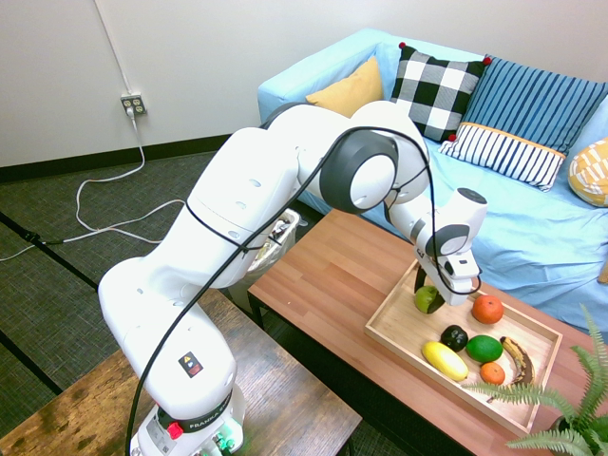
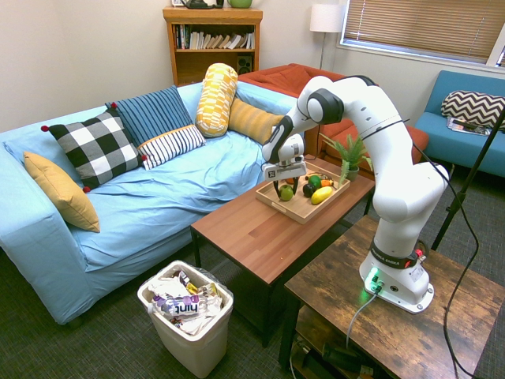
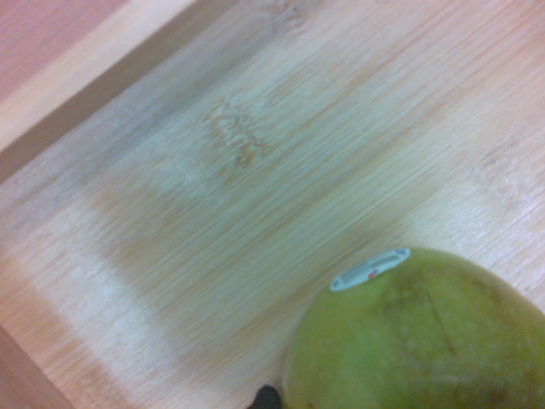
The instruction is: Put the apple in the tray
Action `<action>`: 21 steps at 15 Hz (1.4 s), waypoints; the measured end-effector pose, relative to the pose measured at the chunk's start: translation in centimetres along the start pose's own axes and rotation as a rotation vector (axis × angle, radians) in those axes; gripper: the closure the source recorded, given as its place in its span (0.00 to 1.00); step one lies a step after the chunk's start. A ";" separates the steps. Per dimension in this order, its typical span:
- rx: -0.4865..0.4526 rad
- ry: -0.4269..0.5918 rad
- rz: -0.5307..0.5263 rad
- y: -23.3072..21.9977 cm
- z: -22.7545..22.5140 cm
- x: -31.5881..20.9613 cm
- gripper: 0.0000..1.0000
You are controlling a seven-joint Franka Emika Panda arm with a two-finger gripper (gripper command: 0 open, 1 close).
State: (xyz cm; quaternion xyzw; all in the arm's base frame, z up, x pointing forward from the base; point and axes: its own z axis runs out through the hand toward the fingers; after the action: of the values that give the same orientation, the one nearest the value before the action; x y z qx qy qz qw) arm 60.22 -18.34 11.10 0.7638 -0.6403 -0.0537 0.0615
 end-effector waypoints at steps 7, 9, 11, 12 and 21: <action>0.002 -0.011 -0.019 -0.4 -0.1 -0.5 0.00; -0.004 -0.016 -0.024 -0.4 0.1 -0.8 0.00; -0.015 -0.021 -0.029 -0.4 0.6 -1.2 0.00; -0.018 -0.022 -0.031 -0.5 0.7 -1.3 0.00; 0.055 0.011 0.002 1.5 -6.2 1.3 0.00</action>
State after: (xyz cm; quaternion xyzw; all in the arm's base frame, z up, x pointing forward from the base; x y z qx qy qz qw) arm 60.00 -19.75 17.43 0.7649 -0.6419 -0.0320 0.0442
